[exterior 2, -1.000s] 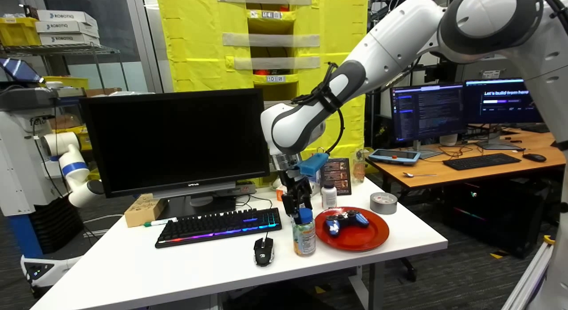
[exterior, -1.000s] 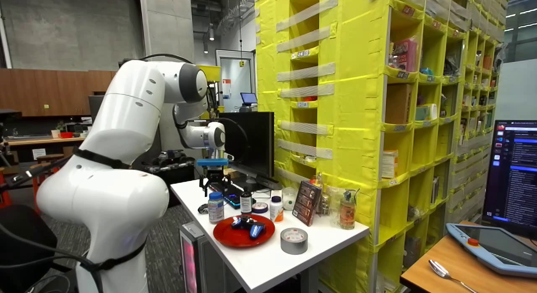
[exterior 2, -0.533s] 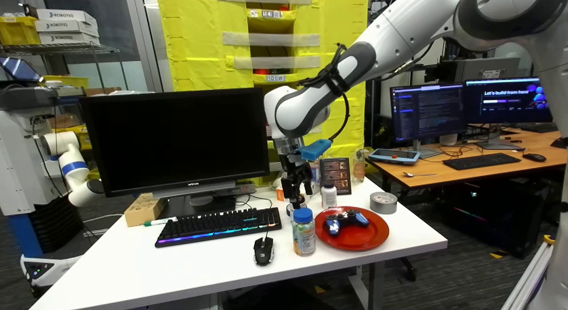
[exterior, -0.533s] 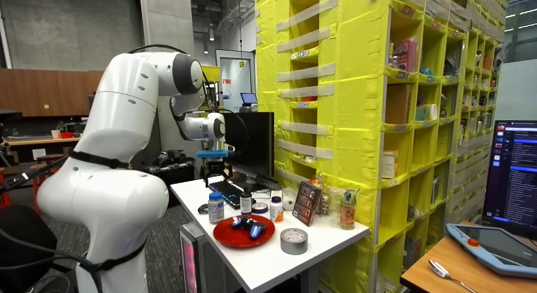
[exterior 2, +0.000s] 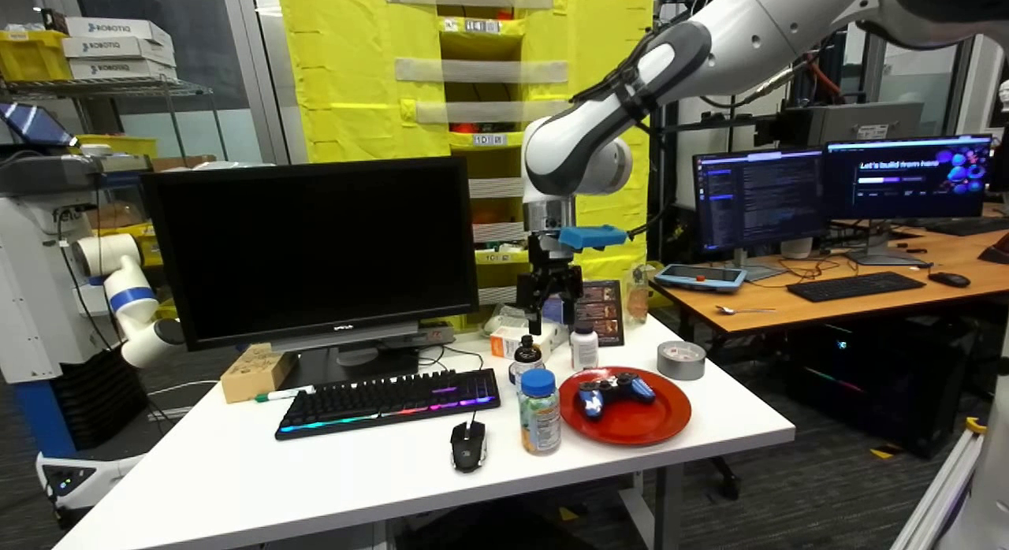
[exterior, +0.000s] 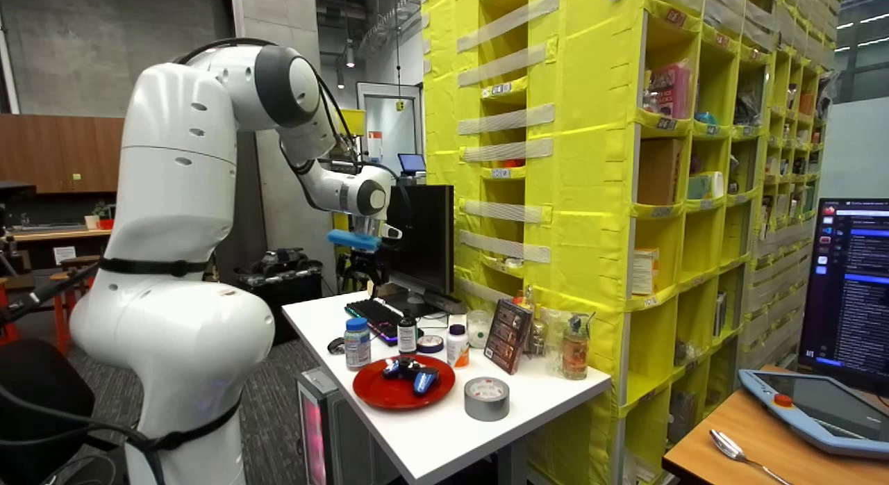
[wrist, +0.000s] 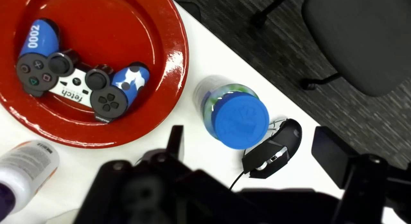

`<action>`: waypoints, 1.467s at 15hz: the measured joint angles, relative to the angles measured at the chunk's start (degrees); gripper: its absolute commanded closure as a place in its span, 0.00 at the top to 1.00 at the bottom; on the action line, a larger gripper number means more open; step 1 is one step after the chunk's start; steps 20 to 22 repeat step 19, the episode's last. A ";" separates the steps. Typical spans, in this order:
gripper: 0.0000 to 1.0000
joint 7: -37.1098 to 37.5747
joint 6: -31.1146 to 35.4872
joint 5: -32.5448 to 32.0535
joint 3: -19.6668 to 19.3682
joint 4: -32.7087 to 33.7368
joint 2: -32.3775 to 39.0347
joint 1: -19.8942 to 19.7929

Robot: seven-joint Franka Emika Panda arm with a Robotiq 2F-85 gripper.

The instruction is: Remove the container from the orange plate and put it on the white table

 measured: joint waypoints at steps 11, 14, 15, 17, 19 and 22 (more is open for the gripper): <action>1.00 2.02 3.46 6.71 -4.85 -13.38 -10.88 -3.57; 1.00 6.10 -1.15 0.98 -5.17 -14.30 -13.27 -3.57; 1.00 7.42 -4.01 -0.51 -5.18 -14.31 -14.45 -3.57; 1.00 8.75 -8.67 -1.83 -5.14 -14.20 -16.86 -3.55; 1.00 8.73 -8.43 -1.81 -5.13 -14.30 -16.99 -3.55; 1.00 8.73 -8.43 -1.81 -5.13 -14.30 -16.99 -3.55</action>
